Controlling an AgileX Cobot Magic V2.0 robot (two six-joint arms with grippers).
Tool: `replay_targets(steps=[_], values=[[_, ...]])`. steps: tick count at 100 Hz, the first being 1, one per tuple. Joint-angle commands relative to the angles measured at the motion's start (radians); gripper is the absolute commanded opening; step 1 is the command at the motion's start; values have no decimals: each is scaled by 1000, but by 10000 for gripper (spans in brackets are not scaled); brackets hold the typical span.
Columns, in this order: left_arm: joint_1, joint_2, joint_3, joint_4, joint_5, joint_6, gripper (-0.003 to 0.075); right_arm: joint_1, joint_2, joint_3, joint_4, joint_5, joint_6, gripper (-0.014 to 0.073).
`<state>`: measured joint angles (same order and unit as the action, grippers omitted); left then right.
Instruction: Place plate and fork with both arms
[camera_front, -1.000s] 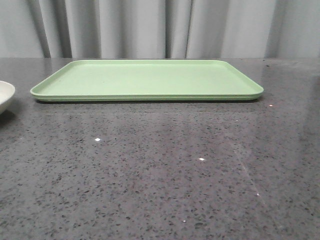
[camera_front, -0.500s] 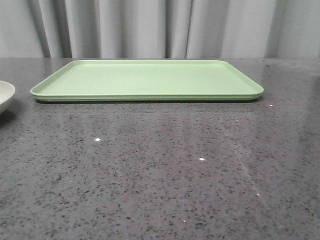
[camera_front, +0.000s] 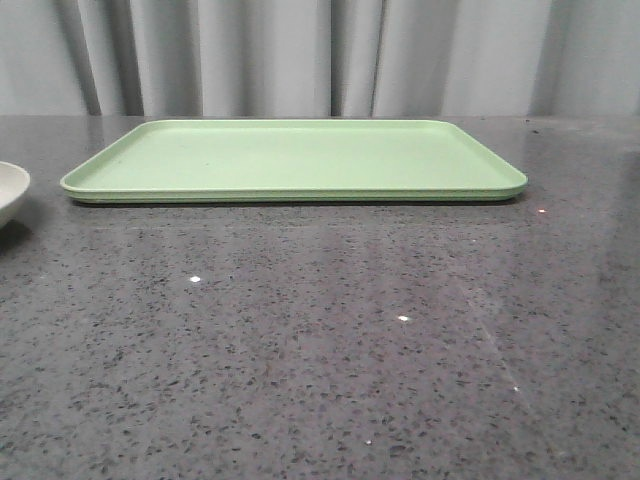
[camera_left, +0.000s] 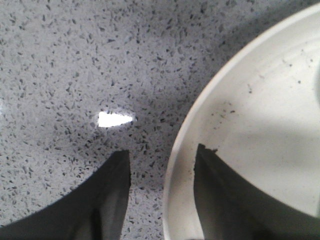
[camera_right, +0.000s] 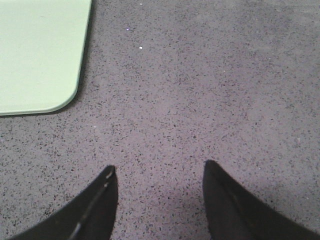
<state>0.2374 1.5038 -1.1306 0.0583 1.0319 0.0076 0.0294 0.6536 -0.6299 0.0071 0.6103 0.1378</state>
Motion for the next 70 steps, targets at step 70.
replay_targets(steps=[70], values=[[1, -28, -35, -23, 0, -1, -20, -5, 8, -36, -7, -70, -6, 404]])
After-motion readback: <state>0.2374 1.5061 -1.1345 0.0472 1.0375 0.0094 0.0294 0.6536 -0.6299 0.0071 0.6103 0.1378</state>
